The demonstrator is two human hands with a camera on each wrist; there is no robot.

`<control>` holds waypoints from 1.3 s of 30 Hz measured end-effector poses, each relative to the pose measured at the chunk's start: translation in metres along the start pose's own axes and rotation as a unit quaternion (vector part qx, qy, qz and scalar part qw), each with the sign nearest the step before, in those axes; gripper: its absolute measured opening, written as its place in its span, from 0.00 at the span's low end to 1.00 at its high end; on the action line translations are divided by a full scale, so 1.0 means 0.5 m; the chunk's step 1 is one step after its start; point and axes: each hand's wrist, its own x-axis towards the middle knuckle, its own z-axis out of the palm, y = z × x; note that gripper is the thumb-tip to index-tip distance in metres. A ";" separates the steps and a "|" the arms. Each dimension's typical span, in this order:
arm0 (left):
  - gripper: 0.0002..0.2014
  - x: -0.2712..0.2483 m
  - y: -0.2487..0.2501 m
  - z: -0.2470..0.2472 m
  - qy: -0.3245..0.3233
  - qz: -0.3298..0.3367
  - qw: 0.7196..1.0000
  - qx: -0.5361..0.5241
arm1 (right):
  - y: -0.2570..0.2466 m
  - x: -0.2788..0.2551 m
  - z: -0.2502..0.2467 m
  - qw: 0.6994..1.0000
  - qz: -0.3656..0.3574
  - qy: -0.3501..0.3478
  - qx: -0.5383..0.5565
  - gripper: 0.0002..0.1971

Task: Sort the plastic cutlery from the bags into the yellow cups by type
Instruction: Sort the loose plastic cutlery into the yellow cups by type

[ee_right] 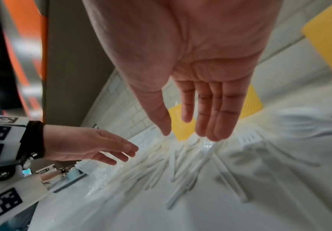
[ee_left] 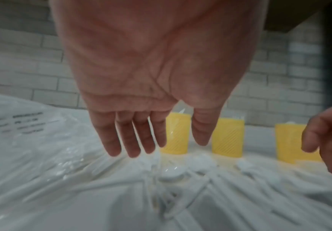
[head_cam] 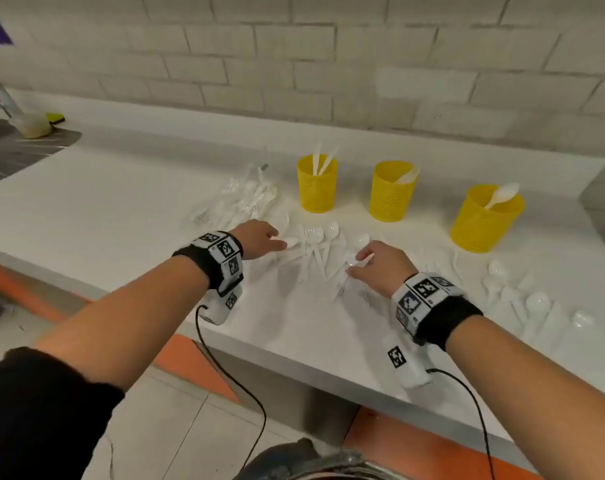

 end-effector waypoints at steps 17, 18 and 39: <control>0.40 0.086 -0.067 0.047 -0.026 -0.032 0.997 0.070 | -0.050 0.116 0.078 0.981 0.058 -0.088 -0.160 0.23; 0.38 0.088 -0.066 0.048 -0.028 -0.022 0.998 0.055 | -0.059 0.118 0.080 0.981 0.047 -0.098 -0.162 0.22; 0.64 0.091 0.024 0.048 -0.066 -0.044 0.989 0.126 | -0.083 0.233 0.055 0.972 0.076 -0.065 -0.213 0.41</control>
